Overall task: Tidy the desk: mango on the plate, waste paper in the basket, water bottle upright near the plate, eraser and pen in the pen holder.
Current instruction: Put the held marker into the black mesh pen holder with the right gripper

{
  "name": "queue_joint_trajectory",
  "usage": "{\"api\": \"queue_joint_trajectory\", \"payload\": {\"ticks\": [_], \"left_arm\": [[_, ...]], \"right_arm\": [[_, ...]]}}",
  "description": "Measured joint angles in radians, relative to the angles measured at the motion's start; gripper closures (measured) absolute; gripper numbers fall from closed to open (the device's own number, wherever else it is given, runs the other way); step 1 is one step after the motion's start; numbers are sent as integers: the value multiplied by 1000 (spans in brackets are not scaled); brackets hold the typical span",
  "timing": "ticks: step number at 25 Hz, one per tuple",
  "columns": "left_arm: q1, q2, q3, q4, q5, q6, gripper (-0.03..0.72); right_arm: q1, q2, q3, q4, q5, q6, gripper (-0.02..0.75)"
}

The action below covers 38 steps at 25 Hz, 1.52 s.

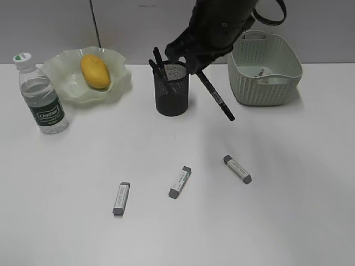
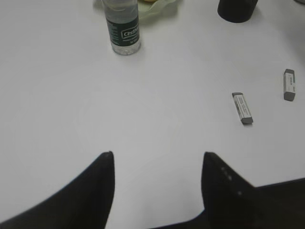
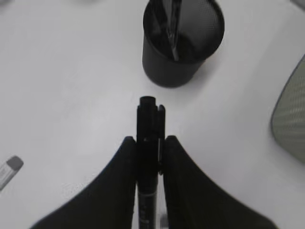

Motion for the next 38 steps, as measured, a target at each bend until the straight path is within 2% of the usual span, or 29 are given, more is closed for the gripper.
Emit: {"api": "queue_joint_trajectory", "payload": {"ticks": [2,6,12,22,26,32,35,38], "left_arm": [[0,0,0,0,0,0,247],[0,0,0,0,0,0,251],[0,0,0,0,0,0,253],[0,0,0,0,0,0,255],[0,0,0,0,0,0,255],[0,0,0,0,0,0,265],[0,0,0,0,0,0,264],[0,0,0,0,0,0,270]], "right_arm": [[0,-64,126,-17,-185,20,593],[0,-112,271,-61,-489,67,593],[-11,-69,298,-74,-835,78,592],[-83,86,298,-23,-1238,68,587],[-92,171,289,-17,-1359,49,584],[-92,274,240,-6,-1388,23,566],[-92,280,238,2,-1388,18,505],[-92,280,235,3,-1389,17,402]]}}
